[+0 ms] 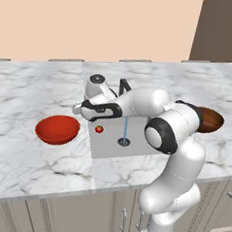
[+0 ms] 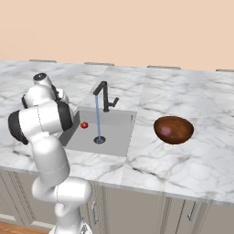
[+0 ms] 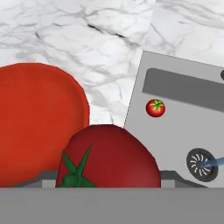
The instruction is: Pick the tomatos from the sink and place them in one bowl. Place the onion in the other bowl. Then turn off the sink faucet.
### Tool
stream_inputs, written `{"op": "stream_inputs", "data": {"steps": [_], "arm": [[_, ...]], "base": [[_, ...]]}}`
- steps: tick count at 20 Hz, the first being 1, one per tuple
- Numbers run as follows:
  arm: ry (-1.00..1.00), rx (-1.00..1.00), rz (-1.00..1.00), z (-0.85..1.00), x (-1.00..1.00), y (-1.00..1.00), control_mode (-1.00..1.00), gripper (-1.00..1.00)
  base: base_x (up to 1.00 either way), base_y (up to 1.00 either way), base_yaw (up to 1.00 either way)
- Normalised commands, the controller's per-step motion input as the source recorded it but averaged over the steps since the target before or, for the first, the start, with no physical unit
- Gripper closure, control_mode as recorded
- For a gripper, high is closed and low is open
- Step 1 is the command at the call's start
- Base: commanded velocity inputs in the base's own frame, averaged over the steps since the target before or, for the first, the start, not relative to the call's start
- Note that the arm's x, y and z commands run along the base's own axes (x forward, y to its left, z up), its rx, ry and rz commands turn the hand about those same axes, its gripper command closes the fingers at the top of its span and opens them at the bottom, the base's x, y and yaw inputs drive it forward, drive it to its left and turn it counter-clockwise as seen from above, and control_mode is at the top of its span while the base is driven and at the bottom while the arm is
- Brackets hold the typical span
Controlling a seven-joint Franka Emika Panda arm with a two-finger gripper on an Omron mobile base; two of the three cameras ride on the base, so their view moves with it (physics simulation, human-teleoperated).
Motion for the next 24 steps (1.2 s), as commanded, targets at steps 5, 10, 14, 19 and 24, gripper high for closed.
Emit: {"op": "stream_inputs", "data": {"steps": [5,10,14,19,24], "arm": [[0.07,0.00,0.01,0.00,-0.07,0.59,-1.00,1.00],[0.07,0.00,0.01,0.00,-0.05,0.55,-1.00,1.00],[0.07,-0.02,0.01,-0.17,0.00,0.44,-1.00,1.00],[0.00,-0.04,0.00,-0.33,0.00,0.14,-1.00,1.00],[0.02,0.00,0.00,-0.32,0.00,0.10,-1.00,1.00]], "base": [[0.00,0.00,0.00],[0.00,0.00,0.00],[0.00,0.00,0.00],[0.00,0.00,0.00],[0.00,0.00,0.00]]}}
